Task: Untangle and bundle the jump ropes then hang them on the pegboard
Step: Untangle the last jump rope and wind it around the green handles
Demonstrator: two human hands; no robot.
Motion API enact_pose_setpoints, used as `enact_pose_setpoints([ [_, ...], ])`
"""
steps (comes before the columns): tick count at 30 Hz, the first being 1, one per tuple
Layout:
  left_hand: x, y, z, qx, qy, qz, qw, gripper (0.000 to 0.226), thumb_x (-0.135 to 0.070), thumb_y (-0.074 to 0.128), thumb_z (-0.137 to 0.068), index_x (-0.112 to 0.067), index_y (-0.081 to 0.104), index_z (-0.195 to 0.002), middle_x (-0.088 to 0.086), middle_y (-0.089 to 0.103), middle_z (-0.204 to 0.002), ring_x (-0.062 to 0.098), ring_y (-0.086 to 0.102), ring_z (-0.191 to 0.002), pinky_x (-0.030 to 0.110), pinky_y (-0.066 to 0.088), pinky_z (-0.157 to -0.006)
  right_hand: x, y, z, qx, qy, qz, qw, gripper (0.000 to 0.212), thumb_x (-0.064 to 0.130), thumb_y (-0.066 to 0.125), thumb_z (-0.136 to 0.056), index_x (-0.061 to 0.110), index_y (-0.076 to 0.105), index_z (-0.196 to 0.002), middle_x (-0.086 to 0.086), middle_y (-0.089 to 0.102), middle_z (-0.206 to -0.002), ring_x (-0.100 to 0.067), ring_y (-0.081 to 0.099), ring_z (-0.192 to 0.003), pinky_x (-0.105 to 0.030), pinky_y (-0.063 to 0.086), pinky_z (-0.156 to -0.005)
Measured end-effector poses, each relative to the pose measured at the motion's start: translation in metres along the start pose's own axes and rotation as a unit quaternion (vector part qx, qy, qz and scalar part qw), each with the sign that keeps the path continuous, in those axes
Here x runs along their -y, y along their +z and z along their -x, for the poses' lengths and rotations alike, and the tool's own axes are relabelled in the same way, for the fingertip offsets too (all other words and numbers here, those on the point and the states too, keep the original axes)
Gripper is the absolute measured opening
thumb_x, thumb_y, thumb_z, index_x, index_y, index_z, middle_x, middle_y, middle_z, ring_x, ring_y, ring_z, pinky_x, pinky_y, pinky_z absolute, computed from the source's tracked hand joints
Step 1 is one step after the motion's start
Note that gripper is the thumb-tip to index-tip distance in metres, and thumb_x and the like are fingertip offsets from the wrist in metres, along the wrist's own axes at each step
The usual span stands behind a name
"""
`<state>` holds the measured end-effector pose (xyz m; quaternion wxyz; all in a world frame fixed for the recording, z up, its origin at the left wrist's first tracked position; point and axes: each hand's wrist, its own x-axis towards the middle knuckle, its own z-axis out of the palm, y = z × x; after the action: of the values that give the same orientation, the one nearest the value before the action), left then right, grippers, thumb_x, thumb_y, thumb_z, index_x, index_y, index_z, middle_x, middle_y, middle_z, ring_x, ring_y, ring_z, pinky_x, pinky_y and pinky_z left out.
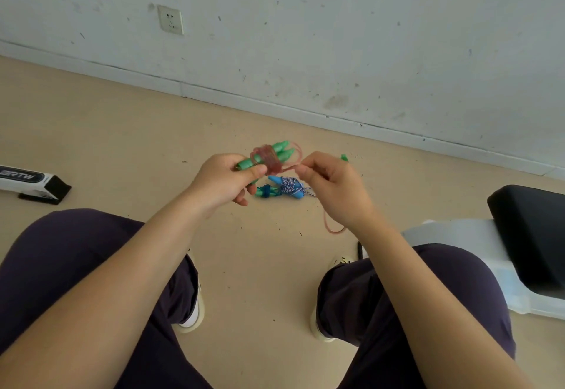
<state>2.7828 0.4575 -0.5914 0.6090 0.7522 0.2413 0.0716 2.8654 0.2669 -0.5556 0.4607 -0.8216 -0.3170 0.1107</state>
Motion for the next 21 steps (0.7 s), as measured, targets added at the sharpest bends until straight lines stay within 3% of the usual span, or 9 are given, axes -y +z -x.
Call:
enact_pose_setpoints([
  [4, -0.006, 0.0, 0.006, 0.164, -0.009, -0.068, 0.984, 0.019, -0.021, 0.071, -0.092, -0.012, 0.066, -0.077, 0.005, 0.065, -0.064, 0.01, 0.046, -0.043, 0.039, 0.06, -0.066, -0.003, -0.013, 0.0, -0.021, -0.028, 0.019, 0.999, 0.012, 0.009, 0.063, -0.093, 0.007, 0.067, -0.082, -0.005, 0.058, -0.079, -0.007, 0.047, -0.07, -0.021, 0.038, -0.067],
  [6, -0.01, 0.0, 0.01, 0.242, 0.002, -0.084, 0.967, 0.014, -0.021, 0.07, -0.092, -0.017, 0.07, -0.079, 0.005, 0.064, -0.064, 0.008, 0.048, -0.044, 0.037, 0.059, -0.067, -0.003, -0.011, 0.003, 0.004, -0.05, 0.038, 0.998, 0.011, 0.006, 0.064, -0.092, 0.008, 0.066, -0.081, -0.007, 0.059, -0.091, -0.012, 0.053, -0.083, -0.019, 0.041, -0.077],
  [8, -0.013, -0.001, 0.014, 0.298, 0.016, -0.082, 0.951, 0.016, -0.022, 0.07, -0.093, -0.027, 0.073, -0.078, 0.005, 0.063, -0.065, 0.007, 0.049, -0.047, 0.034, 0.057, -0.066, -0.003, -0.009, 0.005, 0.038, -0.043, 0.022, 0.998, 0.011, 0.006, 0.061, -0.094, 0.006, 0.065, -0.084, -0.005, 0.059, -0.09, -0.01, 0.054, -0.083, -0.019, 0.044, -0.079],
  [12, -0.015, -0.003, 0.017, 0.33, 0.029, -0.058, 0.942, 0.018, -0.023, 0.066, -0.097, -0.033, 0.074, -0.084, 0.004, 0.066, -0.069, 0.011, 0.051, -0.053, 0.028, 0.055, -0.064, -0.002, -0.008, 0.006, 0.067, 0.01, -0.059, 0.996, 0.015, 0.009, 0.055, -0.099, -0.003, 0.061, -0.091, -0.014, 0.057, -0.08, -0.005, 0.053, -0.061, -0.015, 0.046, -0.055],
  [15, -0.014, -0.001, 0.021, 0.362, 0.005, -0.028, 0.932, 0.009, -0.031, 0.062, -0.098, -0.027, 0.07, -0.095, 0.007, 0.07, -0.077, 0.019, 0.061, -0.06, 0.032, 0.056, -0.065, 0.001, -0.005, 0.005, 0.06, 0.005, -0.084, 0.995, 0.014, 0.004, 0.054, -0.099, -0.005, 0.06, -0.091, -0.009, 0.054, -0.076, 0.006, 0.052, -0.057, -0.007, 0.043, -0.056],
  [17, -0.015, -0.003, 0.022, 0.369, -0.016, -0.01, 0.929, 0.027, -0.041, 0.066, -0.09, -0.019, 0.064, -0.106, 0.01, 0.072, -0.082, 0.024, 0.065, -0.065, 0.035, 0.057, -0.065, 0.002, -0.003, 0.004, 0.057, -0.004, -0.091, 0.994, 0.012, 0.003, 0.054, -0.098, -0.003, 0.06, -0.089, -0.004, 0.053, -0.075, 0.007, 0.052, -0.058, -0.007, 0.043, -0.058],
  [21, -0.016, -0.001, 0.023, 0.346, -0.035, -0.017, 0.937, 0.058, -0.068, 0.064, -0.078, -0.022, 0.063, -0.114, 0.012, 0.076, -0.094, 0.03, 0.074, -0.077, 0.033, 0.056, -0.06, 0.001, 0.002, 0.006, 0.075, -0.011, -0.099, 0.992, 0.013, 0.002, 0.054, -0.098, -0.001, 0.059, -0.087, 0.003, 0.059, -0.071, 0.0, 0.06, -0.06, -0.014, 0.049, -0.06],
])
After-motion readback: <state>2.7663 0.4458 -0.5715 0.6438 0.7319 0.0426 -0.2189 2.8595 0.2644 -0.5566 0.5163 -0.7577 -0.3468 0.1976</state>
